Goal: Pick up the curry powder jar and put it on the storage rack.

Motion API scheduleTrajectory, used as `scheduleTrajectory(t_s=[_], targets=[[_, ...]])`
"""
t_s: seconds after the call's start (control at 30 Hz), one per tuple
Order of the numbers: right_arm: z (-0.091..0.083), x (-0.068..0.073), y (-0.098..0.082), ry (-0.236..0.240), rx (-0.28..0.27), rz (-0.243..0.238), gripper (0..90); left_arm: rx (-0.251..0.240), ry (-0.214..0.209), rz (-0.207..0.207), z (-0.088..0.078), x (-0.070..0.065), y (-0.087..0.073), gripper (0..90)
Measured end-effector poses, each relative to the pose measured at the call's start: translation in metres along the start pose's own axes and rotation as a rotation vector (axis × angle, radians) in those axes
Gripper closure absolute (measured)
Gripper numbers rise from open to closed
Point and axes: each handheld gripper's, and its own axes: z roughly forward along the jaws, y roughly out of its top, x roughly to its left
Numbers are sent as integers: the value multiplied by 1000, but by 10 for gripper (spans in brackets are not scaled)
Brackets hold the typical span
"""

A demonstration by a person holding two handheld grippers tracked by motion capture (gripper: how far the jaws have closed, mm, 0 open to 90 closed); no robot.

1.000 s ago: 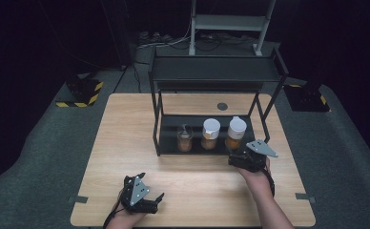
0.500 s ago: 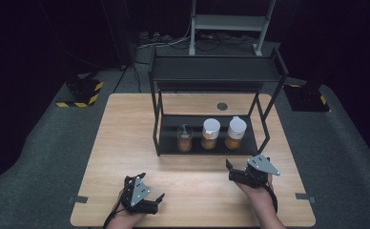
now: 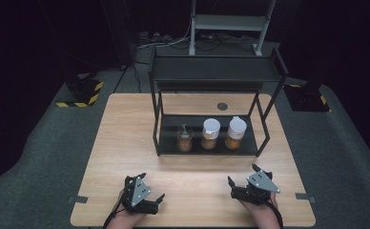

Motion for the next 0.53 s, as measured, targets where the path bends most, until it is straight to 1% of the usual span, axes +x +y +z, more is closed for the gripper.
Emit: scheduleTrajectory(t_s=[0.07, 0.2, 0.23, 0.33, 0.53], targets=[[-3, 2, -6, -7, 27, -19, 0, -1, 2, 3, 0, -1, 0, 11], [-5, 3, -12, -12, 44, -24, 0, 0, 5, 1, 0, -1, 0, 11], [-5, 4, -13, -18, 53, -37, 0, 1, 5, 0, 0, -1, 0, 11], [-6, 7, -13, -27, 56, -56, 0, 2, 8, 2, 0, -1, 0, 11], [-6, 7, -13, -33, 61, -52, 0, 1, 10, -3, 0, -1, 0, 11]])
